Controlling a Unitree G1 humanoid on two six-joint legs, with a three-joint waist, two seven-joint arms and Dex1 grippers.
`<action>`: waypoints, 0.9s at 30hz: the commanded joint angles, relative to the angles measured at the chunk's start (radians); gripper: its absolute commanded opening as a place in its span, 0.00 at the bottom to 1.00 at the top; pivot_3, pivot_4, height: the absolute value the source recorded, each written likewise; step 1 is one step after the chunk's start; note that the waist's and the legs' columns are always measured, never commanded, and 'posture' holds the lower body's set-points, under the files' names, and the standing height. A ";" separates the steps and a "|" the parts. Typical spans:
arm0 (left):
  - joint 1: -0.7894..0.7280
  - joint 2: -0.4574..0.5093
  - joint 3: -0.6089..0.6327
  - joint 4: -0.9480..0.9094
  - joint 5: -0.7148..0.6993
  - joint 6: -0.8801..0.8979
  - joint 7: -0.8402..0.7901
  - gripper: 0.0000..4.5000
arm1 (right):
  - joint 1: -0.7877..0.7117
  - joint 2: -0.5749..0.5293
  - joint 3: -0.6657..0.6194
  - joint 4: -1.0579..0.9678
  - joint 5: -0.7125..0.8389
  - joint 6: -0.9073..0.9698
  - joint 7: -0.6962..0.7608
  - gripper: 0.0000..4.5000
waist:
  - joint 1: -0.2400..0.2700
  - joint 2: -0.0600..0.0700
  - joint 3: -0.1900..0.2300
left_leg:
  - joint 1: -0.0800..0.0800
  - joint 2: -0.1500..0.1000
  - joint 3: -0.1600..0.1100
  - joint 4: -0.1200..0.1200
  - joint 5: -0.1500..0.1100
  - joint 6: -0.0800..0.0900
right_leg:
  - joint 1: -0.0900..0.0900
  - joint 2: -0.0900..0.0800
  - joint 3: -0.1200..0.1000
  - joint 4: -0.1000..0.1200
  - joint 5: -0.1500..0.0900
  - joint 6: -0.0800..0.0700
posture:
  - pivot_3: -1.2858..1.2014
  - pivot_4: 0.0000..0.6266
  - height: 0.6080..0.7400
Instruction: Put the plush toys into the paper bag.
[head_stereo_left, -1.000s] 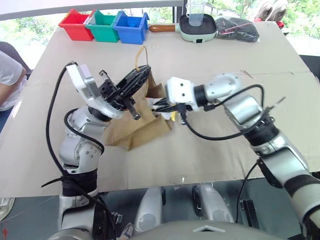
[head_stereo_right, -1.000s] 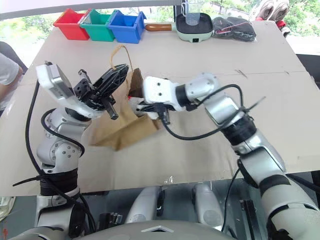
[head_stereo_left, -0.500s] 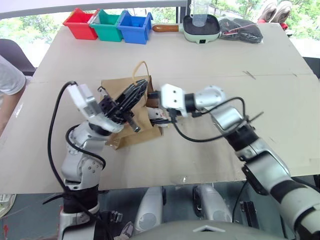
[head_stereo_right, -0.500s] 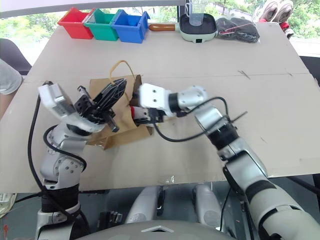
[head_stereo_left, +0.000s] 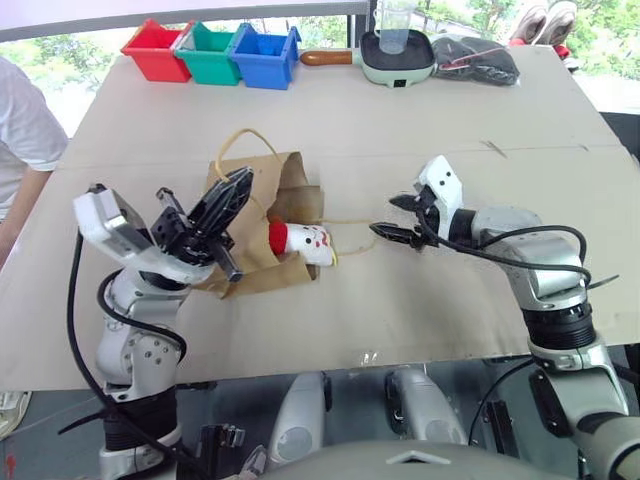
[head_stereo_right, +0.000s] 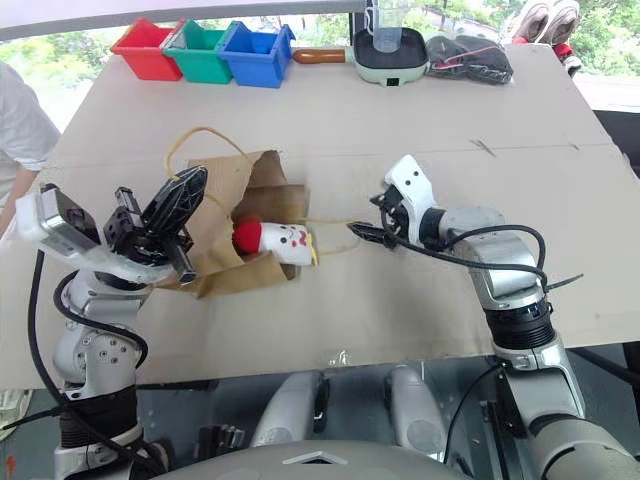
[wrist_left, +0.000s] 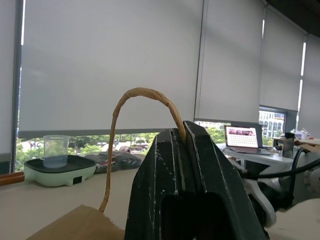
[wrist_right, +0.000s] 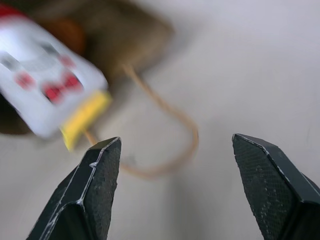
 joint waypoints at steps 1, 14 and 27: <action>0.004 0.014 0.035 -0.045 -0.032 -0.004 0.004 0.00 | -0.012 0.045 -0.048 0.030 0.073 0.083 -0.025 0.75 | 0.000 0.000 0.000 | 0.000 0.000 0.000 0.000 0.000 0.000 | 0.000 0.000 0.000 0.000 0.000 0.000 | 0.52 0.24 1.00; 0.052 -0.001 0.071 -0.119 -0.050 -0.011 0.085 0.00 | -0.069 0.207 -0.089 0.213 0.259 0.210 -0.023 0.75 | -0.002 0.000 0.000 | -0.001 0.000 0.000 0.000 0.000 0.000 | 0.000 0.000 0.000 -0.002 0.000 0.000 | 0.52 0.24 1.00; 0.081 -0.016 0.055 -0.162 -0.041 -0.026 0.131 0.00 | -0.034 0.189 -0.119 0.195 0.311 0.246 -0.088 0.64 | -0.002 -0.001 -0.001 | -0.001 0.000 0.000 0.000 0.000 0.000 | 0.000 0.001 0.000 -0.002 0.000 0.000 | 0.52 0.24 1.00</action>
